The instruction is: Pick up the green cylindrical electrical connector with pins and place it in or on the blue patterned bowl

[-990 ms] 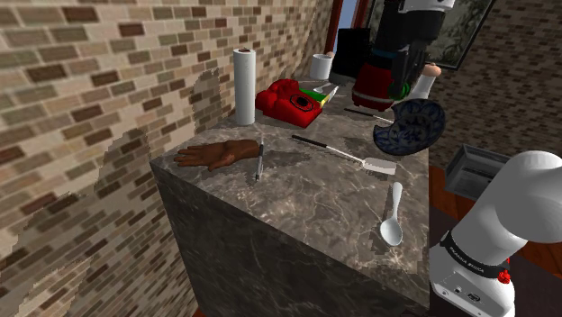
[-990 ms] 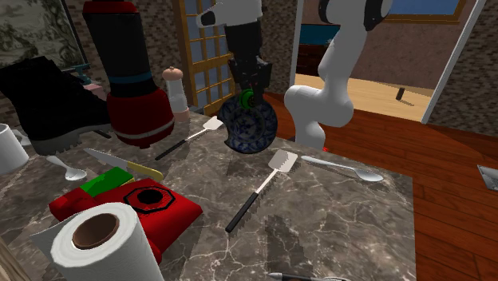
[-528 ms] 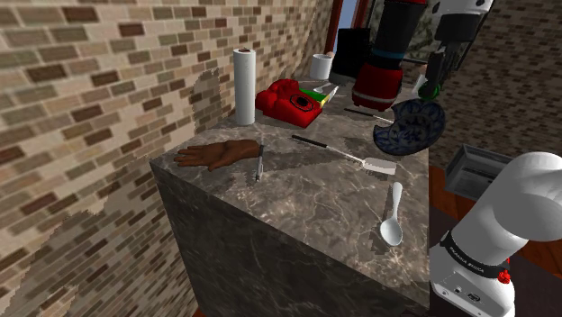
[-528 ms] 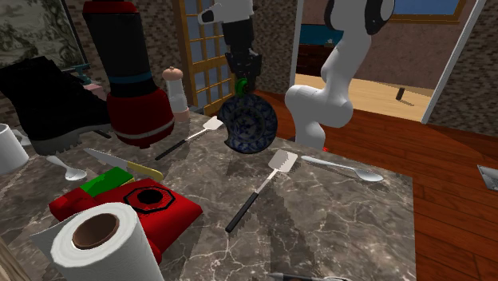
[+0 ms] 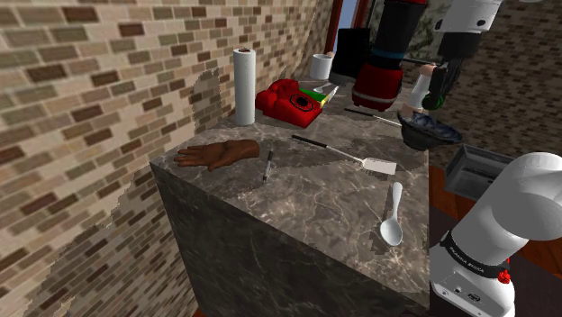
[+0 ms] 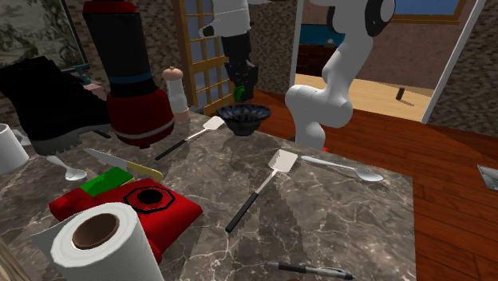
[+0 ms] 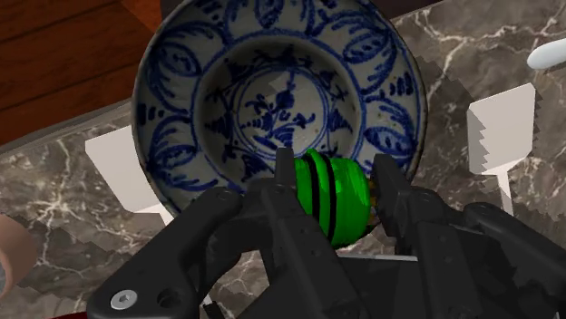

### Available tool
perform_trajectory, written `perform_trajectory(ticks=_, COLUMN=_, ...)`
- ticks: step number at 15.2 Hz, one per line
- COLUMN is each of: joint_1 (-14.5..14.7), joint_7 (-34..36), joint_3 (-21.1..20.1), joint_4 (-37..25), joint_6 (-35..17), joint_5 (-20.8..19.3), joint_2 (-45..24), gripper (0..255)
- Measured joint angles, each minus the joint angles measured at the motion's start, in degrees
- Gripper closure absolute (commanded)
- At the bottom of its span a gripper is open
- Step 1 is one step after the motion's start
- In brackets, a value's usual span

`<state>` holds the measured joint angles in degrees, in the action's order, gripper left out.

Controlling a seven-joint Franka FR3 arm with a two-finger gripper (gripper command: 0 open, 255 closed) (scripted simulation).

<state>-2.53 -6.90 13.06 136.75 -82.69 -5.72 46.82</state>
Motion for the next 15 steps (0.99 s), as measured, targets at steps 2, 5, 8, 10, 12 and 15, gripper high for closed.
perform_trajectory(ticks=2, joint_1=-0.1, joint_7=-0.2, joint_3=0.3, joint_4=1.4, joint_6=-1.3, joint_5=-0.3, joint_2=0.1, gripper=255)
perform_trajectory(ticks=5, joint_1=-0.2, joint_7=0.0, joint_3=0.4, joint_4=4.0, joint_6=-3.4, joint_5=-0.4, joint_2=0.6, gripper=255)
perform_trajectory(ticks=8, joint_1=-0.4, joint_7=-0.1, joint_3=0.7, joint_4=6.1, joint_6=-5.1, joint_5=-0.7, joint_2=1.0, gripper=255)
perform_trajectory(ticks=10, joint_1=-0.4, joint_7=-0.1, joint_3=0.7, joint_4=6.4, joint_6=-5.4, joint_5=-0.7, joint_2=1.0, gripper=255)
perform_trajectory(ticks=12, joint_1=-0.4, joint_7=-0.1, joint_3=0.7, joint_4=6.4, joint_6=-5.4, joint_5=-0.7, joint_2=1.0, gripper=255)
perform_trajectory(ticks=15, joint_1=-0.4, joint_7=-0.1, joint_3=0.7, joint_4=6.4, joint_6=-5.4, joint_5=-0.7, joint_2=1.0, gripper=0)
